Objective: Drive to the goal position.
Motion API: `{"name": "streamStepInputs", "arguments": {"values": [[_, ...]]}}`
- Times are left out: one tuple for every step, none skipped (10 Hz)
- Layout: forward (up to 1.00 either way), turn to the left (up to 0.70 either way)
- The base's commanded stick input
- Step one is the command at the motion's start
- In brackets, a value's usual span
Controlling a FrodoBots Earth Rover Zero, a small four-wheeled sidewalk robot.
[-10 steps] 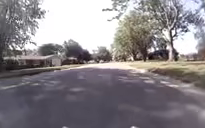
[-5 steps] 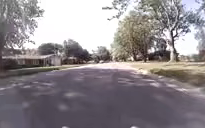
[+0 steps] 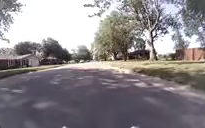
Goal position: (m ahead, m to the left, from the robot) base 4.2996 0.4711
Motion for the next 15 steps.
{"name": "streamStepInputs", "arguments": {"values": [[0.69,-0.24],[0.69,-0.10],[0.69,0.03],[0.69,0.03],[0.69,0.03],[0.69,0.03],[0.69,0.03],[0.69,0.03],[0.69,0.03],[0.69,0.03],[0.69,0.03],[0.69,0.03],[0.69,0.03],[0.69,0.03],[0.69,0.03]]}}
